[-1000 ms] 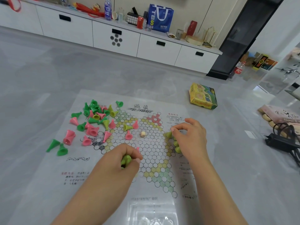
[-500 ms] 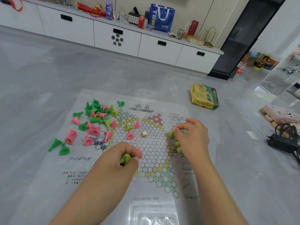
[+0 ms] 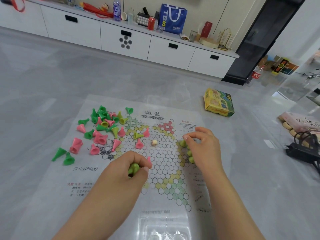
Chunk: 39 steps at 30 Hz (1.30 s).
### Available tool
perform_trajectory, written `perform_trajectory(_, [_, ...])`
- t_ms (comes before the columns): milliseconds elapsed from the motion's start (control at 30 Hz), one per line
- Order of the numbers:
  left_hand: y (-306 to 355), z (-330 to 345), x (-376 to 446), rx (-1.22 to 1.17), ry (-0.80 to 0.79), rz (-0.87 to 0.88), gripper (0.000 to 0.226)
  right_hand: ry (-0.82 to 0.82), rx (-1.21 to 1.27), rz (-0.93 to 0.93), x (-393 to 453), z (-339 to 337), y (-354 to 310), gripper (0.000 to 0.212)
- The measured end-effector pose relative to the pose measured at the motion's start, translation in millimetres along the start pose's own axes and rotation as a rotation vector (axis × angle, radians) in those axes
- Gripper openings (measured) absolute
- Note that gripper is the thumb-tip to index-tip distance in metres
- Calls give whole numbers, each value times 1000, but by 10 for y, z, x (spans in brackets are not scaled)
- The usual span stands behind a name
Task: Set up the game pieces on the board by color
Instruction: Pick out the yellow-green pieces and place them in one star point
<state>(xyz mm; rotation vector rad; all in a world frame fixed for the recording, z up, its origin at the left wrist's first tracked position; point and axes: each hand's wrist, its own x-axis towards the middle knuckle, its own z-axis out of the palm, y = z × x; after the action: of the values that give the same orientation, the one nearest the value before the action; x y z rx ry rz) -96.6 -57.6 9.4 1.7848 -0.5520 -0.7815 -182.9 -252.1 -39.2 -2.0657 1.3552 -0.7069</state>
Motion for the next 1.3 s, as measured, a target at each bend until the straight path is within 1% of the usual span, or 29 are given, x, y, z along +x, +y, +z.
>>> perform_trajectory(33, [0, -1, 0, 1, -2, 0, 19, 1, 25, 5, 2, 10, 12, 18])
perform_trajectory(233, [2, 5, -1, 18, 15, 7, 19, 9, 130, 56, -6, 2, 52, 26])
perform_trajectory(433, [-3, 3, -2, 8, 12, 4, 19, 6, 110, 43, -8, 16, 28, 27])
perform_trajectory(567, [-1, -9, -2, -24, -6, -3, 20, 6, 138, 33, -13, 24, 63, 19])
perform_trajectory(867, [10, 2, -12, -8, 16, 1, 20, -23, 120, 21, -35, -9, 36, 21])
perform_trajectory(1000, [9, -6, -11, 3, 17, 2, 19, -45, 107, 12, -33, -35, 53, 8])
perform_trajectory(1067, [12, -6, -11, -3, 10, -2, 19, -59, 54, -2, -27, -50, 67, 2])
perform_trajectory(1200, [9, -7, -10, -1, 11, -7, 19, -67, -29, -26, -40, -50, 49, 8])
perform_trajectory(1300, [7, -12, -7, -2, 15, -5, 19, -54, -44, -29, -39, -32, 42, 4])
